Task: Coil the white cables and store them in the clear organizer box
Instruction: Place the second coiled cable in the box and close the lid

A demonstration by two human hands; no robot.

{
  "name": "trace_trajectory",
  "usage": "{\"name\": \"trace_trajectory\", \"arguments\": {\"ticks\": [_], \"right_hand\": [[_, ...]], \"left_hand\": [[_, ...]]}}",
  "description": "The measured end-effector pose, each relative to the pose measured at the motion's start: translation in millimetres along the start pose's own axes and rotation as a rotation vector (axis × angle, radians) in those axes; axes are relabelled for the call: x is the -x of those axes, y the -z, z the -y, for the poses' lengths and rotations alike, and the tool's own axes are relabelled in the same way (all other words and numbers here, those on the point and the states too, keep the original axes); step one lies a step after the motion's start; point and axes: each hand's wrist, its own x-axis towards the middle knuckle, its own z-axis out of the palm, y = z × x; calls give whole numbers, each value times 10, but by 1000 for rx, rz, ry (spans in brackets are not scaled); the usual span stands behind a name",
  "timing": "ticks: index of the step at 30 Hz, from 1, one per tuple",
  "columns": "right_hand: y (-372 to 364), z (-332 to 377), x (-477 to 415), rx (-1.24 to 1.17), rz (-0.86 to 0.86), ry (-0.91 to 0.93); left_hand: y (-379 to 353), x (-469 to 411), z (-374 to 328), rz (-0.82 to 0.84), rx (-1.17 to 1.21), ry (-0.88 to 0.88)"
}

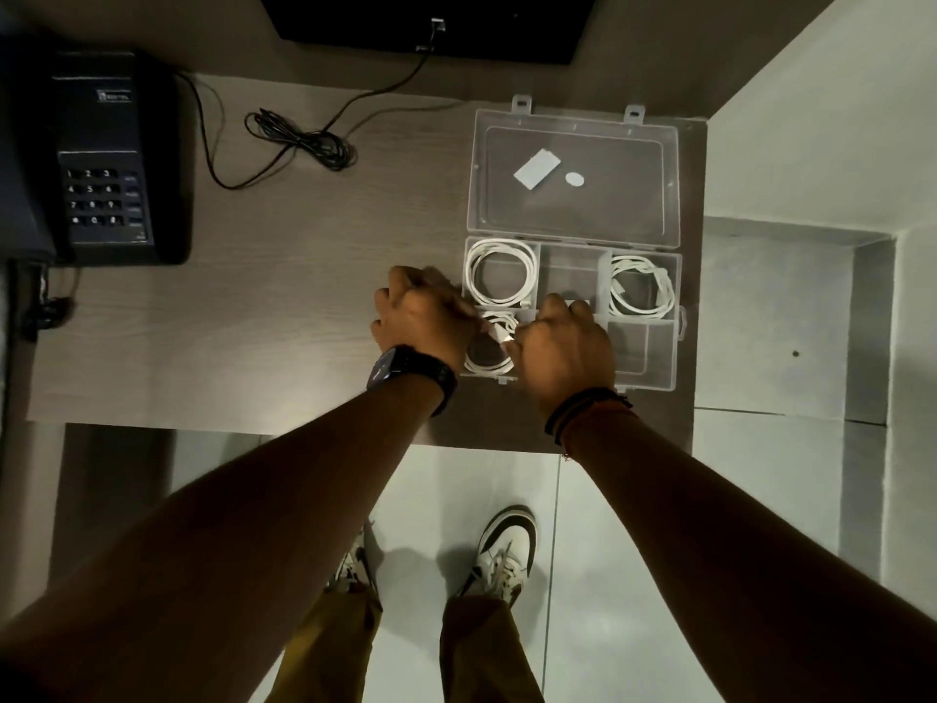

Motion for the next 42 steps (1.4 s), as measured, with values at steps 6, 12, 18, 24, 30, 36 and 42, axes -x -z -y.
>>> {"name": "trace_trajectory", "arguments": {"ticks": [6,12,18,24,30,36,42], "right_hand": [[3,32,-7,-33,-29,16],[184,-226,-23,-540,-283,-34],[428,-878,-413,-608,-543,-429],[509,-1302,-892,-657,-75,-653],[549,-1371,-939,-796,-136,-607],[521,-1347,-627,-836,-361,-599],[436,-1316,-342,-575,-535,-379]], "left_hand": [[-88,76,-46,-63,217,-43],[226,-102,-21,109,310,-71],[327,-552,-326,144,467,120],[351,-907,-689,328,352,162],[363,-883,-701,251,436,185],[495,-656,-583,173,611,110],[553,-426,-456,80,417,-286]]}}
